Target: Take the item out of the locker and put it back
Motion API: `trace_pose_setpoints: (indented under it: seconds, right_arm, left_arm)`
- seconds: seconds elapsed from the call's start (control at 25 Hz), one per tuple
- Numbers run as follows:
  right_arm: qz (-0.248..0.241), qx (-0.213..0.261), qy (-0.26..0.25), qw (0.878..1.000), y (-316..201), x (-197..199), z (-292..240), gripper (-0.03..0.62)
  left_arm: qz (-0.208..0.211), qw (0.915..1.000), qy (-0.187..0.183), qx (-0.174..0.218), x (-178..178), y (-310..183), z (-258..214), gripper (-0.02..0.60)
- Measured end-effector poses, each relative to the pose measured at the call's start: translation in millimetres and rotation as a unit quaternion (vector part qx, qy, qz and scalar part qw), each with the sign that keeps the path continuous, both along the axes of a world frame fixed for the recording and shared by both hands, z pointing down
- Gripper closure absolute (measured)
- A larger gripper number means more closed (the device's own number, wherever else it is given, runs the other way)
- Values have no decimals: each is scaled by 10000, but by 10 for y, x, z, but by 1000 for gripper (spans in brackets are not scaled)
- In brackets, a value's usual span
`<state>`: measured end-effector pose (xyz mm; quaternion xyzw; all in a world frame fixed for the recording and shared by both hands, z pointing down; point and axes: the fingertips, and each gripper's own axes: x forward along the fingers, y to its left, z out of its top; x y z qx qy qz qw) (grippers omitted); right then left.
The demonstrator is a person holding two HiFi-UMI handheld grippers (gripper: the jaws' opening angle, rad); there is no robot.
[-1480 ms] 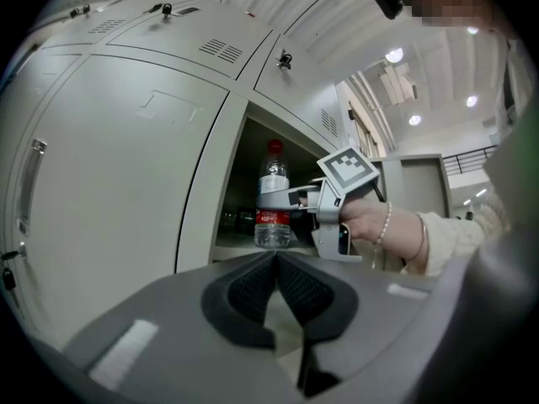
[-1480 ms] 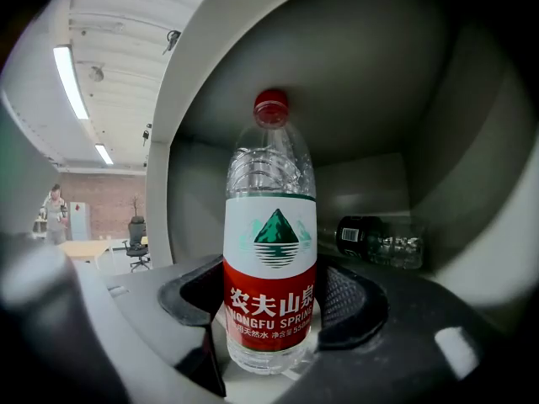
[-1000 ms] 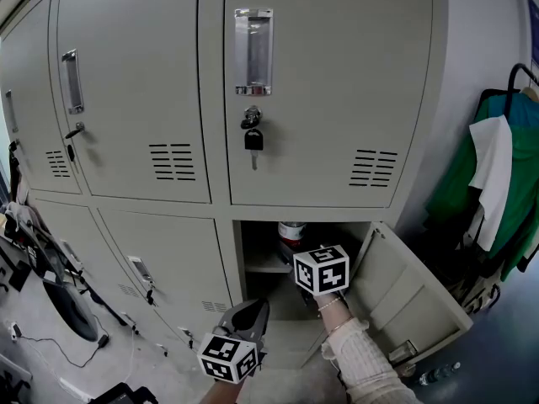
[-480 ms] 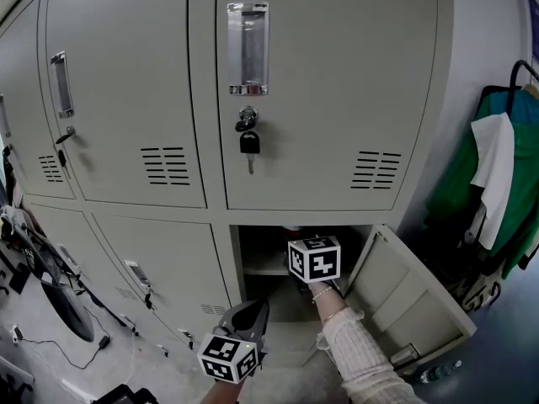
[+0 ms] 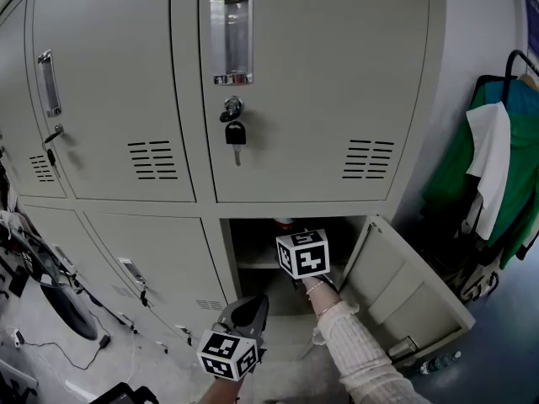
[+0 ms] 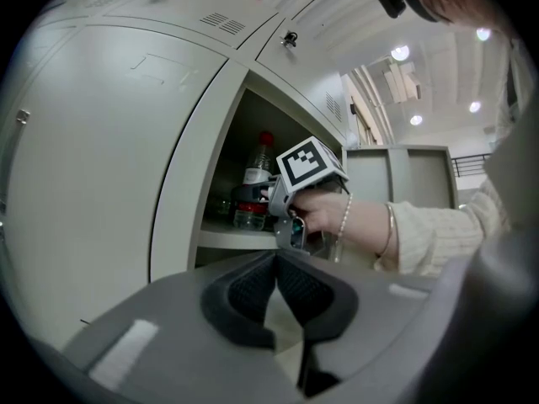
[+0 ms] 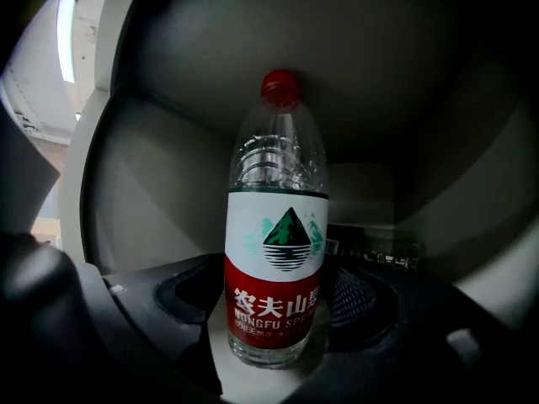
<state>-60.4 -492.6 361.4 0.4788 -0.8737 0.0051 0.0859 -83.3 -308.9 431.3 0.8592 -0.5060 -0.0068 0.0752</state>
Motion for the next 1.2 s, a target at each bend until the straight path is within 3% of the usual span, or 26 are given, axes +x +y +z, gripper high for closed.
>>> trace_pose_setpoints:
  seconds: [0.2, 0.44, 0.64, 0.92, 1.12, 1.2]
  right_arm:
    - [-2, 413, -156, 9990, 246, 63, -96, 183]
    - [-115, 678, -515, 9963, 591, 207, -151, 181]
    - [-492, 800, -801, 9924, 976, 272, -236, 187]
    - [-831, 990, -1061, 9859, 1533, 415, -247, 271]
    - [-1034, 830, -1302, 9826, 1815, 478, -81, 290]
    - [-983, 807, -1278, 9836, 1897, 504, 11, 334]
  left_arm:
    - [-2, 10000, 37, 45, 5, 11, -14, 575]
    - [121, 9999, -26, 71, 67, -3, -54, 575]
    - [173, 9997, -32, 149, 95, -8, -116, 575]
    - [162, 9995, -110, 231, 72, 57, -123, 575]
    - [170, 9993, -115, 313, 61, 123, -152, 575]
    - [195, 9992, -127, 321, 76, 165, -142, 575]
